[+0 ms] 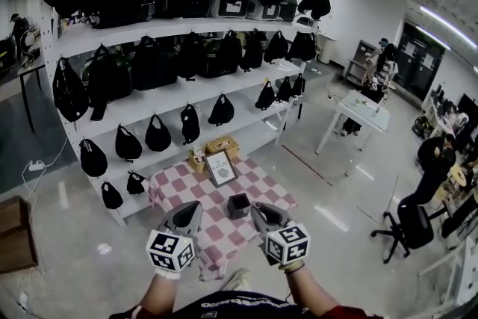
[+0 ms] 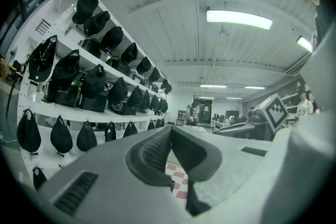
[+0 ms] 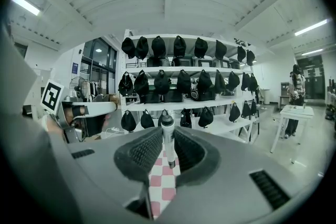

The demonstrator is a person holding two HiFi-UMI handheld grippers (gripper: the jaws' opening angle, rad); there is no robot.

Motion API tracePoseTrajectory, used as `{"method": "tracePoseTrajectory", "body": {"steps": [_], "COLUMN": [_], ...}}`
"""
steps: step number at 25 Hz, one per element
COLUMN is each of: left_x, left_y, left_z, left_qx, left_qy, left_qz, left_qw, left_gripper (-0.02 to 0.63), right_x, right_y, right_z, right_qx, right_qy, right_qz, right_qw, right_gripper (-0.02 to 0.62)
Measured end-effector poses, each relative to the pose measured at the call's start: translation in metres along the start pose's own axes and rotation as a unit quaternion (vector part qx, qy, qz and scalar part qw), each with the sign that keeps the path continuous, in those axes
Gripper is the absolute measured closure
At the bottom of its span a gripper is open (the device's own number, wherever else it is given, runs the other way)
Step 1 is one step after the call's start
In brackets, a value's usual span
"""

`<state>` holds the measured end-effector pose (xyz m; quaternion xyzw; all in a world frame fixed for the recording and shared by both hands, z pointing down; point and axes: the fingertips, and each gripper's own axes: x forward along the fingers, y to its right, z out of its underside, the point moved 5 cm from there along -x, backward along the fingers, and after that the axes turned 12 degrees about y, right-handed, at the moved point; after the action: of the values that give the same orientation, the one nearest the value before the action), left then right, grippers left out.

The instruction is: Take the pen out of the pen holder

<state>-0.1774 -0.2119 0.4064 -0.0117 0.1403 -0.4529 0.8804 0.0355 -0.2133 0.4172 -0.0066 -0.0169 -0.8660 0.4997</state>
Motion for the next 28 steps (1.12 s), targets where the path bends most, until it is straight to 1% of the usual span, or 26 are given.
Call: {"method": "tracePoseTrajectory", "body": {"steps": [4, 12, 28], "left_x": [-0.001, 0.003, 0.007], "left_y": [0.001, 0.006, 0.013], "left_z": [0.000, 0.002, 0.003], "left_qx": [0.000, 0.004, 0.003], "left_qy": [0.001, 0.001, 0.000], "left_qz": [-0.001, 0.004, 0.008], "left_qw": [1.0000, 1.0000, 1.0000], "left_gripper": [0.601, 0.601, 0.601], "right_x": [-0.001, -0.005, -0.011], "right_y": [-0.002, 0.001, 0.008], "right_z": [0.001, -0.003, -0.006], "right_qx": [-0.002, -0.009, 0.003], "right_qy": [-0.002, 0.011, 0.025], "right_qz": [-0.004, -0.002, 0.004], "right_qw": [1.000, 1.000, 1.000], "right_gripper": [0.531, 0.531, 0.532]}}
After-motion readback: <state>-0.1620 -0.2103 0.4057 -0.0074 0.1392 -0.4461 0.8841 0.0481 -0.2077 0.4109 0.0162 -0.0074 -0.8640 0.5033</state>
